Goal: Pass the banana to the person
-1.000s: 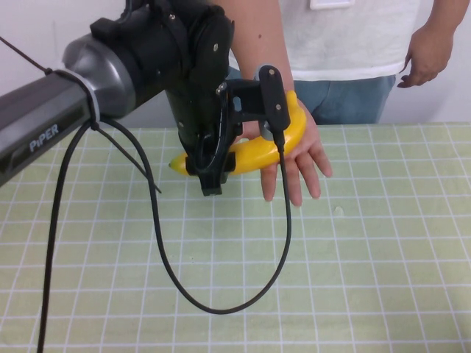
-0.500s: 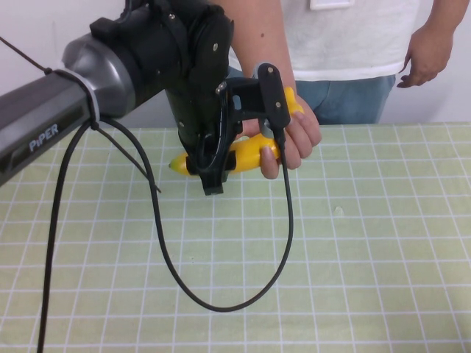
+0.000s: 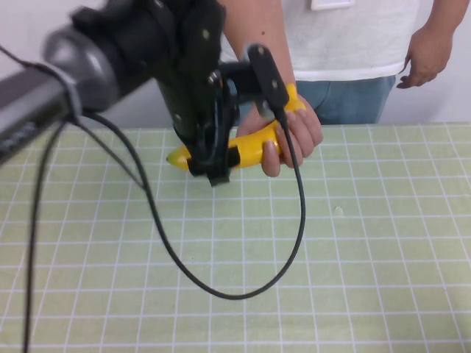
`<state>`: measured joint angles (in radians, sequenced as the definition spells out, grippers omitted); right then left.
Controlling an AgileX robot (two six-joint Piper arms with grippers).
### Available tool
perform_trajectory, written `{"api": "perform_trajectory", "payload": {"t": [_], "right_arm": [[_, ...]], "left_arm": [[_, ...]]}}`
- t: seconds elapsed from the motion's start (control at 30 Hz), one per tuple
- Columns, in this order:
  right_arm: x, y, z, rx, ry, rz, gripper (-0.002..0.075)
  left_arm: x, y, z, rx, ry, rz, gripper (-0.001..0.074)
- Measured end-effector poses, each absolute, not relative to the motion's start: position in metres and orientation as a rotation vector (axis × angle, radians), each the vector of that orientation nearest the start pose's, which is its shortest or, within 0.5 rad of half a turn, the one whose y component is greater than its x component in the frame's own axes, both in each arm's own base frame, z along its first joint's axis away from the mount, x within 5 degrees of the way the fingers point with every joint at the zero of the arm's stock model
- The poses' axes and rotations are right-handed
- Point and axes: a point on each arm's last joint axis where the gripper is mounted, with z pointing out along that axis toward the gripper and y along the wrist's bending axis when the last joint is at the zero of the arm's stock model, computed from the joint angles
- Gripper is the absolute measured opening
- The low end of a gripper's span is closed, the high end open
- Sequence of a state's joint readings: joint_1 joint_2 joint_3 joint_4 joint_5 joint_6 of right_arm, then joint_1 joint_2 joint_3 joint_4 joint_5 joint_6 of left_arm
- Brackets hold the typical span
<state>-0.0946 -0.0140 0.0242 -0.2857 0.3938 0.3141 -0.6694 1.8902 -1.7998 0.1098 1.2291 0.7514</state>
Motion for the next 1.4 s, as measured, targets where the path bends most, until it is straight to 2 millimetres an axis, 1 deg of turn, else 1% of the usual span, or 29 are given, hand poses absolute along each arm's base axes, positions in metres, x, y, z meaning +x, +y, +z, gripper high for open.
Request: {"api": "perform_trajectory", "payload": {"t": [0.07, 0.2, 0.27, 0.3, 0.33, 0.43, 0.47, 0.5, 0.57, 0.6, 0.67, 0.73, 0.83, 0.93, 1.0, 1.17, 1.4], "right_arm": [[0.051, -0.015, 0.172, 0.209, 1.862, -0.133, -0.0011], [0.051, -0.015, 0.172, 0.209, 1.862, -0.133, -0.0011], [0.051, -0.015, 0.172, 0.209, 1.862, -0.133, -0.0011], [0.051, -0.015, 0.172, 0.209, 1.862, -0.133, -0.0011], [0.051, -0.015, 0.172, 0.209, 1.862, -0.133, -0.0011], [0.051, -0.015, 0.172, 0.209, 1.862, -0.133, -0.0011], [0.051, -0.015, 0.172, 0.209, 1.862, -0.133, -0.0011], [0.051, -0.015, 0.172, 0.209, 1.862, -0.133, -0.0011], [0.051, -0.015, 0.172, 0.209, 1.862, -0.133, -0.0011], [0.051, -0.015, 0.172, 0.209, 1.862, -0.133, -0.0011], [0.051, -0.015, 0.172, 0.209, 1.862, -0.133, -0.0011], [0.051, -0.015, 0.172, 0.209, 1.862, -0.133, -0.0011], [0.051, -0.015, 0.172, 0.209, 1.862, -0.133, -0.0011], [0.051, -0.015, 0.172, 0.209, 1.862, -0.133, -0.0011], [0.051, -0.015, 0.172, 0.209, 1.862, -0.133, -0.0011], [0.051, -0.015, 0.172, 0.209, 1.862, -0.133, -0.0011], [0.051, -0.015, 0.172, 0.209, 1.862, -0.133, -0.0011]], "left_arm": [[0.317, -0.239, 0.333, 1.805, 2.088, 0.168, 0.0473], [0.291, -0.218, 0.386, 1.668, 2.024, 0.167, 0.0475], [0.276, -0.205, 0.411, 1.592, 1.999, 0.163, 0.0455], [0.267, -0.198, 0.423, 1.547, 1.991, 0.153, 0.0427], [0.26, -0.192, 0.433, 1.509, 1.983, 0.144, 0.0383], [0.234, -0.174, 0.462, 1.416, 1.942, 0.096, 0.0181], [0.226, -0.169, 0.468, 1.396, 1.934, 0.074, 0.0117], [0.218, -0.164, 0.471, 1.384, 1.928, 0.052, 0.0075], [0.204, -0.156, 0.47, 1.368, 1.941, 0.008, 0.0033], [0.197, -0.152, 0.466, 1.36, 1.96, -0.01, 0.002], [0.186, -0.144, 0.45, 1.355, 2.024, -0.033, 0.0008], [0.173, -0.134, 0.433, 1.342, 2.066, -0.045, 0.0002], [0.156, -0.121, 0.414, 1.304, 2.066, -0.063, 0.0], [0.14, -0.108, 0.404, 1.252, 2.03, -0.08, -0.0001], [0.133, -0.103, 0.398, 1.24, 2.03, -0.086, -0.0001], [0.125, -0.096, 0.393, 1.256, 2.071, -0.082, -0.0001], [0.127, -0.092, 0.392, 1.266, 2.081, -0.017, -0.0002]]}}
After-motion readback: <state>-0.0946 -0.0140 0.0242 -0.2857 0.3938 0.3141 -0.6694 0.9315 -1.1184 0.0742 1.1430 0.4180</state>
